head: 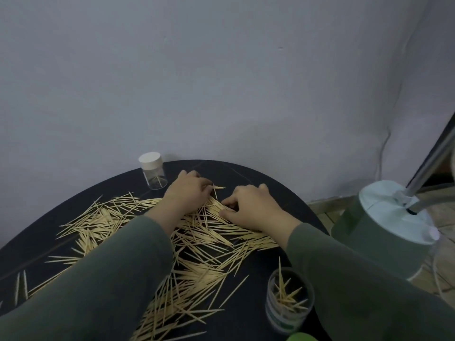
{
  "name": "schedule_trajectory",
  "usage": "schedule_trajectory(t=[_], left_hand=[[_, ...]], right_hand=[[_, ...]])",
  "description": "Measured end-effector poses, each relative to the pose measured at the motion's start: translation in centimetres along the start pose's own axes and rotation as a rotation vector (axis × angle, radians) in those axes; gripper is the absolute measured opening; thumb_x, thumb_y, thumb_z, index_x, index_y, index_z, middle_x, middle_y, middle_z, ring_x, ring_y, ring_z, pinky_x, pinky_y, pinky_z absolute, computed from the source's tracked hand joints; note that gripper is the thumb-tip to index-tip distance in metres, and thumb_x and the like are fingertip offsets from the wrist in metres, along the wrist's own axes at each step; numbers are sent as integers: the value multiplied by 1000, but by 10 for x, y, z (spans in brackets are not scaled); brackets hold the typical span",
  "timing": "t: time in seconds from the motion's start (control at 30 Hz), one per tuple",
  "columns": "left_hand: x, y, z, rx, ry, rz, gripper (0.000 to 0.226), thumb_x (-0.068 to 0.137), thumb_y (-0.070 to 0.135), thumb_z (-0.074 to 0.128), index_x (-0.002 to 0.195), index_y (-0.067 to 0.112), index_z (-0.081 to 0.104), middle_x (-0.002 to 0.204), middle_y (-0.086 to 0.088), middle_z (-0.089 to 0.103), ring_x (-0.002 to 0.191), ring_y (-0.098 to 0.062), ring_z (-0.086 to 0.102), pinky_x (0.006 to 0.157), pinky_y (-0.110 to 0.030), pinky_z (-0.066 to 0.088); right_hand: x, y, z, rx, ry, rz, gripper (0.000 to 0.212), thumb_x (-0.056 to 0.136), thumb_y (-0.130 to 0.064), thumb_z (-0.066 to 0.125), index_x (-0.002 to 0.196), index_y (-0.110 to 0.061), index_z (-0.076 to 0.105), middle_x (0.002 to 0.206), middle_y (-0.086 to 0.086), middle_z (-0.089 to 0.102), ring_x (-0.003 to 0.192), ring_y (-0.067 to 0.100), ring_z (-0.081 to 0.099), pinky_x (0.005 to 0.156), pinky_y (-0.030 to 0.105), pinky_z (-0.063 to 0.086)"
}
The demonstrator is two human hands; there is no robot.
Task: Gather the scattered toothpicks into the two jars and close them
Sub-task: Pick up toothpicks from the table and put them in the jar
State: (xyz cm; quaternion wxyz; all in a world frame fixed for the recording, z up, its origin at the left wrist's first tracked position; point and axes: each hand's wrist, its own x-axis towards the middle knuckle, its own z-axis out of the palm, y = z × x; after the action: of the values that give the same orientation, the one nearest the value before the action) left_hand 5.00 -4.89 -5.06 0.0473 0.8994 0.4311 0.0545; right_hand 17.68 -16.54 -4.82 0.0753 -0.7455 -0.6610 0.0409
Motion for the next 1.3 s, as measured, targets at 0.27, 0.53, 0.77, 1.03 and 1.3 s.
schedule_trajectory(t=[0.27, 0.53, 0.77, 1.03, 1.3], left_hand=[[-45, -4, -10, 84, -19, 165, 37, 100, 41, 38, 132, 35, 55, 131, 5, 52, 114, -15, 39, 95, -32, 39], [-89, 10, -11, 100, -19, 139, 40, 99, 45, 38, 134, 31, 53, 133, 2, 51, 122, -17, 41, 101, -37, 40], [-123, 36, -18, 66, -41, 240, 80, 78, 77, 49, 144, 33, 38, 144, 7, 39, 128, -14, 35, 105, -36, 39], [-119, 42, -7, 48, -99, 138, 73, 86, 67, 48, 146, 28, 36, 148, 3, 39, 131, -18, 34, 107, -37, 35], [-95, 52, -19, 78, -213, 174, 57, 90, 32, 55, 144, 33, 38, 151, 4, 33, 133, -21, 29, 111, -43, 33]], right_hand=[[-22, -7, -10, -8, -14, -27, 33, 97, -40, 49, 127, -33, 62, 125, -7, 60, 115, 16, 52, 106, 45, 26], [-61, 7, -37, -39, -70, 18, 39, 93, -46, 55, 130, -34, 57, 125, -7, 60, 118, 16, 51, 105, 42, 28], [-86, 15, -47, -127, -167, 31, 61, 81, -53, 67, 137, -42, 46, 134, -5, 48, 125, 18, 43, 104, 41, 29], [-86, 26, -34, -181, -211, 82, 68, 89, -43, 59, 150, -33, 30, 151, -2, 35, 137, 22, 32, 111, 43, 23], [-74, 29, -21, -97, -123, 14, 53, 91, -40, 57, 142, -32, 45, 140, -6, 45, 128, 19, 39, 110, 41, 27]])
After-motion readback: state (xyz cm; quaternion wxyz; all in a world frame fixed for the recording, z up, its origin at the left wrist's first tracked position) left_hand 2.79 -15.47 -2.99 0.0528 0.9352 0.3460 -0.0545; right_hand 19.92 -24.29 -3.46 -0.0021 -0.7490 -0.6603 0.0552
